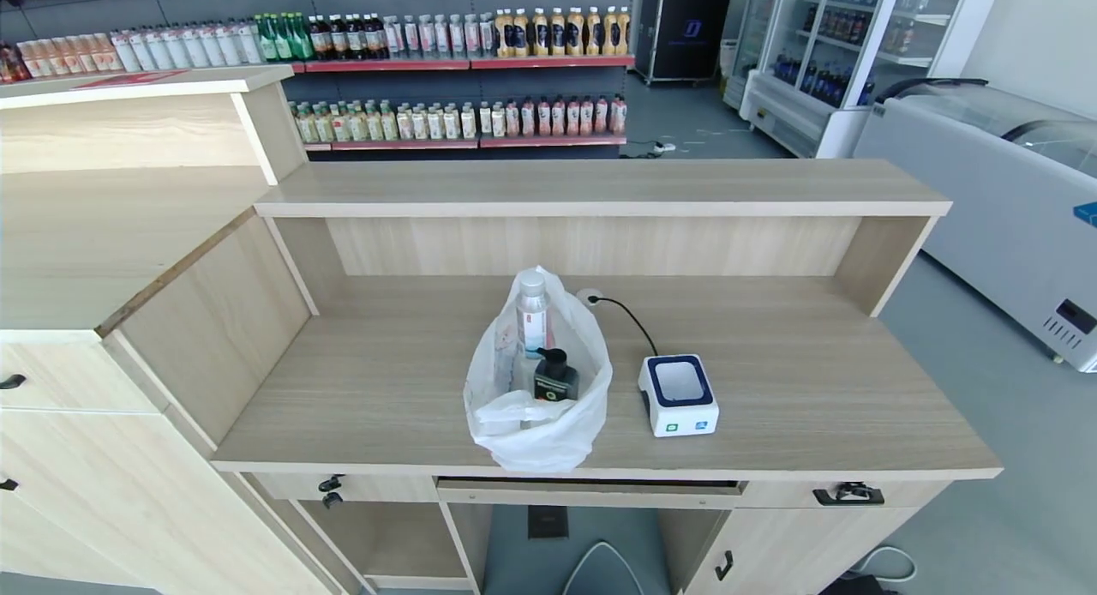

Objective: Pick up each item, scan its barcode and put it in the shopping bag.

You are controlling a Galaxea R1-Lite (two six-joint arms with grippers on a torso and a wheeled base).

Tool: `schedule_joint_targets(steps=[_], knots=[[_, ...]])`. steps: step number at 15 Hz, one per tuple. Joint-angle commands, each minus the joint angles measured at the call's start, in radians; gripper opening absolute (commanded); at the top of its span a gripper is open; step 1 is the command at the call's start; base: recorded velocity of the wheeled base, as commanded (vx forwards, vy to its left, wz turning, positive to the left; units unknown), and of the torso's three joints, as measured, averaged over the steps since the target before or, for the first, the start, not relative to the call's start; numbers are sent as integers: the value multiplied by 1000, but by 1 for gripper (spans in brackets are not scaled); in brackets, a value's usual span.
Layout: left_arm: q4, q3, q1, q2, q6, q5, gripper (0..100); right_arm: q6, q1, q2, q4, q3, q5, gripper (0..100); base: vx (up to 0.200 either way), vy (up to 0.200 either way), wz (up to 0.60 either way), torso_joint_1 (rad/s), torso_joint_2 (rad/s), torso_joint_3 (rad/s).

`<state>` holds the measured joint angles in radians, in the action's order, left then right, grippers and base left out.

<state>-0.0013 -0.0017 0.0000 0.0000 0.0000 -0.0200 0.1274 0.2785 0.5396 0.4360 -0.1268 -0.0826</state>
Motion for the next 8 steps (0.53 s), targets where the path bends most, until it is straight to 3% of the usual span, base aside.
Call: schedule_joint_targets(steps=[1,4,8], knots=[[0,0,0,2,0,0,100,-20,-140,-302,-79,127,37,100,0,0,0,0,0,0],[0,0,0,0,0,0,100,-19,-202,-452,-313,127,76,100,0,0,0,0,0,0],[0,0,0,0,0,0,100,-52,-263,-503,-378,127,70,100,0,0,0,0,0,0]])
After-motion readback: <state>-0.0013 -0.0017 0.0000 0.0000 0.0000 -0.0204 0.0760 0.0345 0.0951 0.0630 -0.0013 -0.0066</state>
